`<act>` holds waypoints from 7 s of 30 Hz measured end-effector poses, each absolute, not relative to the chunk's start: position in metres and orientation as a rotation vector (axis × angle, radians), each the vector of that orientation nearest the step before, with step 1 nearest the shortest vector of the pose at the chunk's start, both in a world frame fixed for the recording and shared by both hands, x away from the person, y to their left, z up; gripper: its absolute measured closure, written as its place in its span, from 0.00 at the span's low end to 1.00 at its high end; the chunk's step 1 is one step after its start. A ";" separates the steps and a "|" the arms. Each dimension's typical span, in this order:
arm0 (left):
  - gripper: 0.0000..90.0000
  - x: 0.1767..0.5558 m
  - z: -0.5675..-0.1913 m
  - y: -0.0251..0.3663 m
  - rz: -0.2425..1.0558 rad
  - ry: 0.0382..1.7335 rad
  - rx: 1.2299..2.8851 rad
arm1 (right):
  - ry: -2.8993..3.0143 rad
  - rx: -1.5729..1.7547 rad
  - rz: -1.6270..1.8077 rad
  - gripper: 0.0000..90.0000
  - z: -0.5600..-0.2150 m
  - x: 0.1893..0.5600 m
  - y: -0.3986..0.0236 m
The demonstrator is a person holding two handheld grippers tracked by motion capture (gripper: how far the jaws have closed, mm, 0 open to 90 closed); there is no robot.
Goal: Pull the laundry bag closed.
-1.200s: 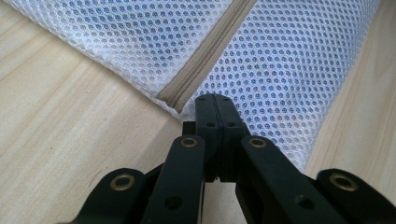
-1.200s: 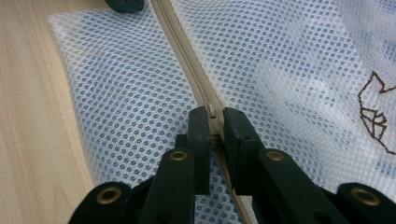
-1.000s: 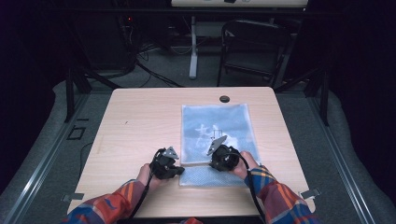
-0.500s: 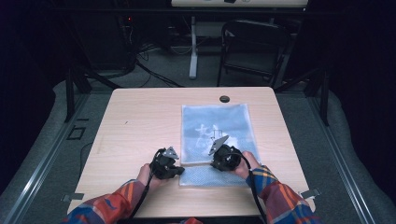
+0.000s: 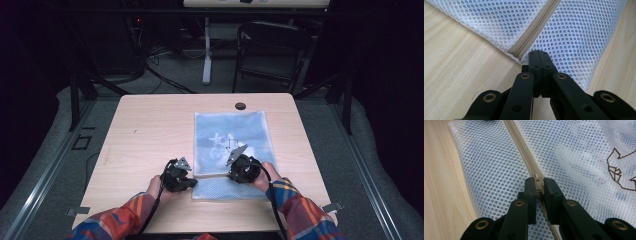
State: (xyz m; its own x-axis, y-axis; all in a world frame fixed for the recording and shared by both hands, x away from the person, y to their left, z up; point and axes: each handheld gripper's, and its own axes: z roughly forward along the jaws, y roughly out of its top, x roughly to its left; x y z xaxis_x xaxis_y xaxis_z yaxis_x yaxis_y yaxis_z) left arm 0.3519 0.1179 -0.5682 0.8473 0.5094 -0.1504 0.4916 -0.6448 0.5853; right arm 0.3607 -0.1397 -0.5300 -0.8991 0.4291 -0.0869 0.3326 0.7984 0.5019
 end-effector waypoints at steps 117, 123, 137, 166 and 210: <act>1.00 0.352 -0.568 0.119 0.032 0.729 2.381 | 2.737 0.804 0.578 0.91 -0.530 0.354 -0.228; 1.00 0.353 -0.568 0.119 0.032 0.729 2.381 | 2.732 0.820 0.581 0.91 -0.530 0.353 -0.234; 1.00 0.353 -0.568 0.119 0.032 0.729 2.380 | 2.718 0.881 0.556 0.91 -0.532 0.353 -0.248; 1.00 0.353 -0.568 0.119 0.031 0.727 2.382 | 2.709 0.952 0.561 0.90 -0.531 0.352 -0.262; 1.00 0.353 -0.568 0.119 0.027 0.729 2.387 | 2.691 1.013 0.519 0.88 -0.534 0.352 -0.271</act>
